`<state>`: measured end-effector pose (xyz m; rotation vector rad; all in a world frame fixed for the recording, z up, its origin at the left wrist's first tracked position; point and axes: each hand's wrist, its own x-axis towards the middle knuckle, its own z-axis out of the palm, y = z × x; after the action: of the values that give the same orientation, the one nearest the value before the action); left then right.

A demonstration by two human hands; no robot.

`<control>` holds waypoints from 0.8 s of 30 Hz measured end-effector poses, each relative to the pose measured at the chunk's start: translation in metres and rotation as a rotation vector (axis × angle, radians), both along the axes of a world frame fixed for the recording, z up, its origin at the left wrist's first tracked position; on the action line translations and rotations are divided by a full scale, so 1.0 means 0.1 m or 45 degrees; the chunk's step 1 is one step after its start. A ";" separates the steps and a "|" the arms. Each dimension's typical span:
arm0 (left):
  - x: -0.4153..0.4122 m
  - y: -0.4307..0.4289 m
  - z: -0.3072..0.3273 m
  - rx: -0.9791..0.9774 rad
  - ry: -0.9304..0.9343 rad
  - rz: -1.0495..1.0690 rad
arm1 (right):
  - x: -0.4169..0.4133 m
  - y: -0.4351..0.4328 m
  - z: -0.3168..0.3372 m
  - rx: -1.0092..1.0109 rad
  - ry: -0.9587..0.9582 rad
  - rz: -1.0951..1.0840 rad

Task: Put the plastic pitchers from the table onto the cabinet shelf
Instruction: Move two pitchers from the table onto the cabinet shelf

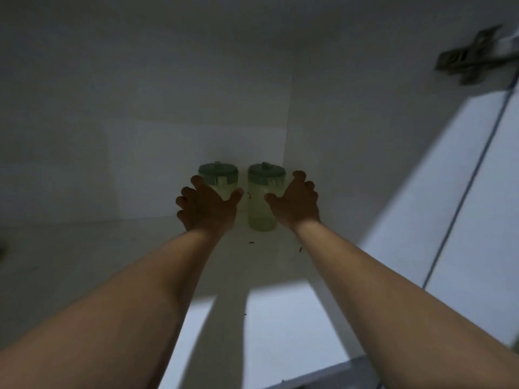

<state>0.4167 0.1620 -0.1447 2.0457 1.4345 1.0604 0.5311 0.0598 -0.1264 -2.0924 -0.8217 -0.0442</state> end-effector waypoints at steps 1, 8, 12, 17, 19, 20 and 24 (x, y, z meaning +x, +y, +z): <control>-0.11 -0.10 0.07 0.044 0.035 -0.022 | -0.11 -0.10 0.07 -0.033 -0.026 0.001; -0.99 -0.67 0.48 0.386 0.361 -0.253 | -0.90 -0.73 0.44 -0.249 -0.191 0.068; -1.54 -1.04 0.72 0.566 0.438 -0.299 | -1.40 -1.13 0.66 -0.289 -0.263 0.080; -2.12 -1.49 0.90 0.713 0.494 -0.373 | -1.97 -1.50 0.96 -0.293 -0.321 0.125; -2.34 -1.65 0.97 0.772 0.481 -0.380 | -2.17 -1.60 1.07 -0.286 -0.365 0.145; -2.48 -1.72 1.01 0.813 0.473 -0.361 | -2.29 -1.65 1.13 -0.276 -0.389 0.164; -3.03 -1.96 1.14 0.967 0.522 -0.231 | -2.73 -1.79 1.28 -0.224 -0.470 0.276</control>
<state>0.1141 -0.0338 -0.0307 3.0079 1.0579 1.2879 0.2580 -0.1192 0.0017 -2.1782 -1.3119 -0.2556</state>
